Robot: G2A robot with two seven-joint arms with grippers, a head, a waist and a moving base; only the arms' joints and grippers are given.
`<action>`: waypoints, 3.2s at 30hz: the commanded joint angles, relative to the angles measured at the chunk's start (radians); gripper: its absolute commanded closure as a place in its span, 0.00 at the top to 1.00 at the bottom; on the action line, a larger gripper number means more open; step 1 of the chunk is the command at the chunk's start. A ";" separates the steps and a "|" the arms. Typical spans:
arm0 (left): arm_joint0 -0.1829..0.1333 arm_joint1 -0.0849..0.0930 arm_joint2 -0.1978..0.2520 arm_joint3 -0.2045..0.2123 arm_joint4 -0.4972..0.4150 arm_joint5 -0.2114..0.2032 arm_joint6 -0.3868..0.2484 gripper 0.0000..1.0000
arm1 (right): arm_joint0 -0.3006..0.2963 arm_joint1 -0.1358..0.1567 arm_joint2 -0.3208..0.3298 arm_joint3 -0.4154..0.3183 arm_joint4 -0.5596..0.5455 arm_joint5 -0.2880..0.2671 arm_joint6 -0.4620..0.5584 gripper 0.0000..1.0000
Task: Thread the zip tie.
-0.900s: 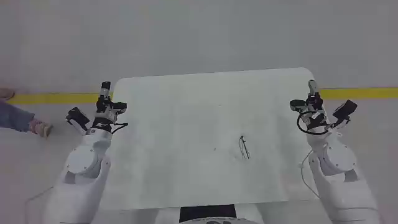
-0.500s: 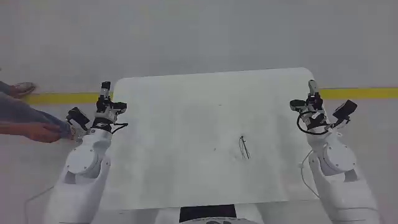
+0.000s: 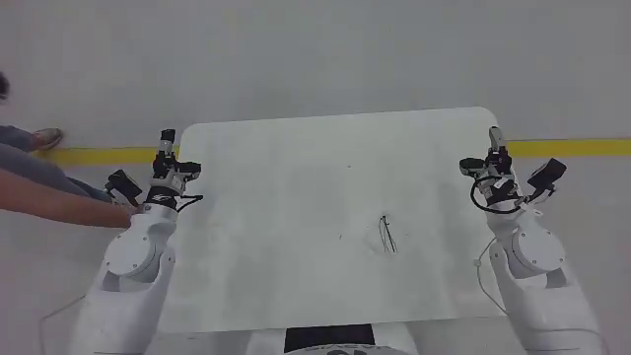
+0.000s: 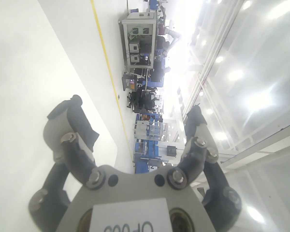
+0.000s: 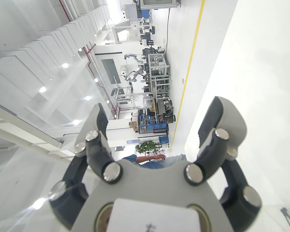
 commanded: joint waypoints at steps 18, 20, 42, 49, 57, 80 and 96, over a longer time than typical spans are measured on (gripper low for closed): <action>0.000 0.000 0.000 0.000 0.000 0.000 0.000 1.00 | -0.015 0.017 -0.046 -0.085 -0.428 -0.064 0.183 1.00; 0.000 0.000 0.000 0.000 0.000 0.000 0.000 1.00 | -0.015 0.017 -0.046 -0.085 -0.428 -0.064 0.183 1.00; 0.000 0.000 0.000 0.000 0.000 0.000 0.000 1.00 | 0.064 0.037 -0.130 -0.164 -0.866 -0.069 0.412 1.00; 0.000 0.000 0.000 0.000 0.000 0.000 0.000 1.00 | 0.064 0.037 -0.130 -0.164 -0.866 -0.069 0.412 1.00; 0.000 0.000 0.000 0.000 0.000 0.000 0.000 1.00 | 0.073 0.043 -0.134 -0.181 -0.986 -0.082 0.450 1.00; 0.000 0.000 0.000 0.000 0.000 0.000 0.000 1.00 | 0.130 0.063 -0.246 -0.281 -1.545 -0.066 0.731 1.00; 0.000 0.000 0.000 0.000 0.000 0.000 0.000 1.00 | 0.198 0.061 -0.362 -0.272 -1.703 -0.119 0.948 1.00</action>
